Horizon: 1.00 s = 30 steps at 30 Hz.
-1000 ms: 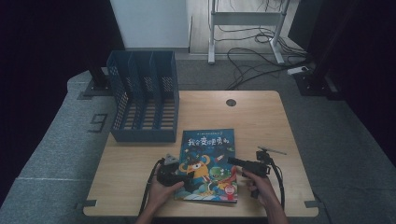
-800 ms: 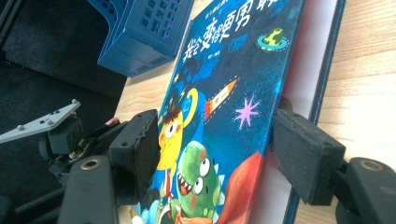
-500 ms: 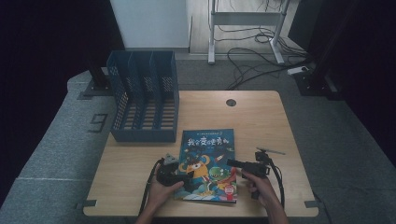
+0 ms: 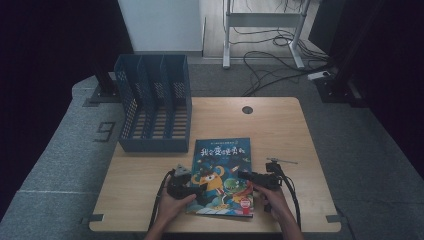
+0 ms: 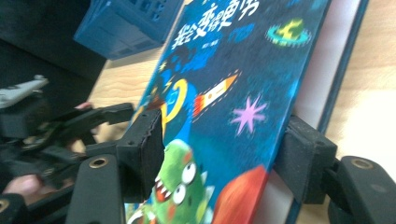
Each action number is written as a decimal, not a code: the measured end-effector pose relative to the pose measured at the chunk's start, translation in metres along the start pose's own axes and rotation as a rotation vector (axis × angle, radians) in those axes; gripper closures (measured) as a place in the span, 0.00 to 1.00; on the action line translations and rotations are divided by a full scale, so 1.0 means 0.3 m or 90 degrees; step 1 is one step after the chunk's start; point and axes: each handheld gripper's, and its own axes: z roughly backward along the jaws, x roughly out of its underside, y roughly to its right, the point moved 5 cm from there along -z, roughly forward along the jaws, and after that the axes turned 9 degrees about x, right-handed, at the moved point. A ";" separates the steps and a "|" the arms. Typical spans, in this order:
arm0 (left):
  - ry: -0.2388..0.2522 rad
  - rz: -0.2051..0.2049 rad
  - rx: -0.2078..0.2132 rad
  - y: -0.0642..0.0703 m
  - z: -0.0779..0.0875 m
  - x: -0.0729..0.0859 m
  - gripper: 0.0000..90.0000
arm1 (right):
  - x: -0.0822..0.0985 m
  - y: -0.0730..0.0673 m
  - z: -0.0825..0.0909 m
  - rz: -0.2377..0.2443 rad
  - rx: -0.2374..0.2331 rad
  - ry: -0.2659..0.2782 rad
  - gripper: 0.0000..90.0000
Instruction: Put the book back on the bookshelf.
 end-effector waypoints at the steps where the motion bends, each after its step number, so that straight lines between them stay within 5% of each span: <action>1: 0.000 0.000 0.001 0.000 0.000 0.000 0.21 | -0.002 0.004 -0.006 0.011 0.010 0.005 0.40; 9: -0.002 -0.005 0.001 0.000 0.001 0.001 0.21 | -0.021 0.022 -0.025 0.046 0.047 0.033 0.43; 30: -0.005 -0.006 0.006 -0.001 0.004 0.002 0.21 | -0.096 0.020 -0.085 0.072 0.055 0.037 0.45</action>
